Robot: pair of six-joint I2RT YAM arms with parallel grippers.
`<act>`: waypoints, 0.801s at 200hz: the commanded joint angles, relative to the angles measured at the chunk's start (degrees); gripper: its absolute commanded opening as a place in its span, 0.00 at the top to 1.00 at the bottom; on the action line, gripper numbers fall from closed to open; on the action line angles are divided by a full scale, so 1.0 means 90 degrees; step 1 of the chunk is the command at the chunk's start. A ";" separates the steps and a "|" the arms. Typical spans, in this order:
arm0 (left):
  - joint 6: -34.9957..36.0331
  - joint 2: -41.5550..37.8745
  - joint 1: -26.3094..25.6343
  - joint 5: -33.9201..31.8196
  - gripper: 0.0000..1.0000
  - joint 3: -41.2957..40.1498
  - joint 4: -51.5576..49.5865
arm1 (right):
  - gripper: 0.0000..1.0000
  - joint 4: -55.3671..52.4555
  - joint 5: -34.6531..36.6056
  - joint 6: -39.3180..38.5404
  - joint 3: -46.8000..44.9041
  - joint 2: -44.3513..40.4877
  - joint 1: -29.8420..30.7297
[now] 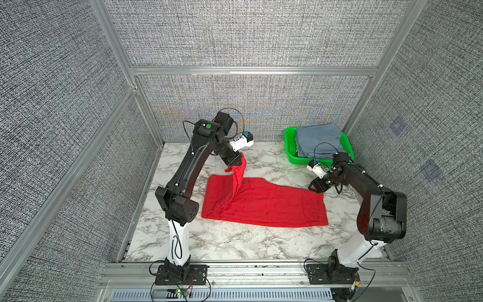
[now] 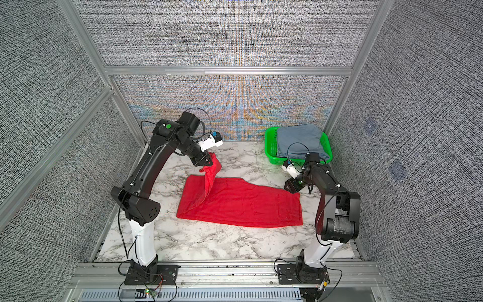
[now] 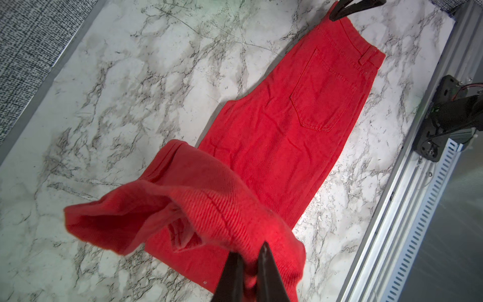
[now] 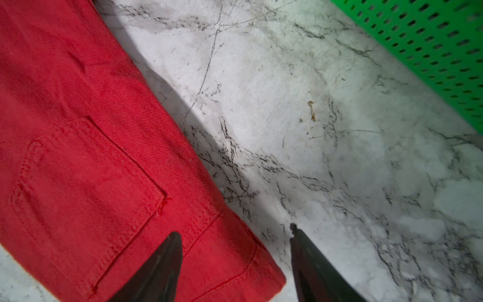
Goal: Roll up the long pants
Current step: Fold the long pant at the center of the board.
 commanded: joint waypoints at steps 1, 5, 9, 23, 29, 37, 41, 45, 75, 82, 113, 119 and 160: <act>-0.0272 0.0057 -0.0223 0.0088 0.98 0.0124 0.0310 | 0.31 0.0160 0.0175 0.0251 0.0010 -0.0056 -0.0167; -0.0298 0.0083 -0.0275 0.0083 0.98 0.0126 0.0356 | 0.31 0.0168 0.0159 0.0274 0.0013 -0.0067 -0.0222; -0.0325 0.0100 -0.0338 0.0069 0.98 0.0141 0.0387 | 0.31 0.0170 0.0139 0.0294 0.0013 -0.0079 -0.0273; -0.0385 0.0193 -0.0558 -0.0019 0.98 0.0202 0.0469 | 0.31 0.0184 0.0064 0.0352 0.0005 -0.0158 -0.0531; -0.0416 0.0236 -0.0648 -0.0053 0.98 0.0240 0.0497 | 0.31 0.0189 0.0023 0.0372 0.0003 -0.0189 -0.0652; -0.0450 0.0302 -0.0771 -0.0066 0.98 0.0298 0.0545 | 0.31 0.0189 -0.0022 0.0384 -0.0006 -0.0223 -0.0812; -0.0472 0.0324 -0.0820 -0.0071 0.98 0.0318 0.0569 | 0.31 0.0183 -0.0037 0.0384 -0.0007 -0.0231 -0.0888; -0.0498 0.0366 -0.0875 -0.0080 0.98 0.0360 0.0595 | 0.31 0.0172 -0.0048 0.0376 -0.0015 -0.0240 -0.0954; -0.0644 0.0710 -0.1240 -0.0152 0.98 0.0851 0.0669 | 0.31 0.0203 -0.0098 0.0326 -0.0217 -0.0356 -0.1309; -0.0669 0.0786 -0.1313 -0.0147 0.98 0.0968 0.0670 | 0.31 0.0214 -0.0113 0.0312 -0.0271 -0.0387 -0.1367; -0.0747 0.0993 -0.1604 -0.0181 0.98 0.1145 0.0793 | 0.31 0.0247 -0.0137 0.0269 -0.0424 -0.0483 -0.1534; -0.0772 0.1031 -0.1652 -0.0178 0.98 0.1139 0.0843 | 0.31 0.0248 -0.0145 0.0277 -0.0436 -0.0488 -0.1561; -0.0931 0.1299 -0.1918 -0.0287 0.98 0.1209 0.1190 | 0.31 0.0295 -0.0186 0.0267 -0.0558 -0.0543 -0.1674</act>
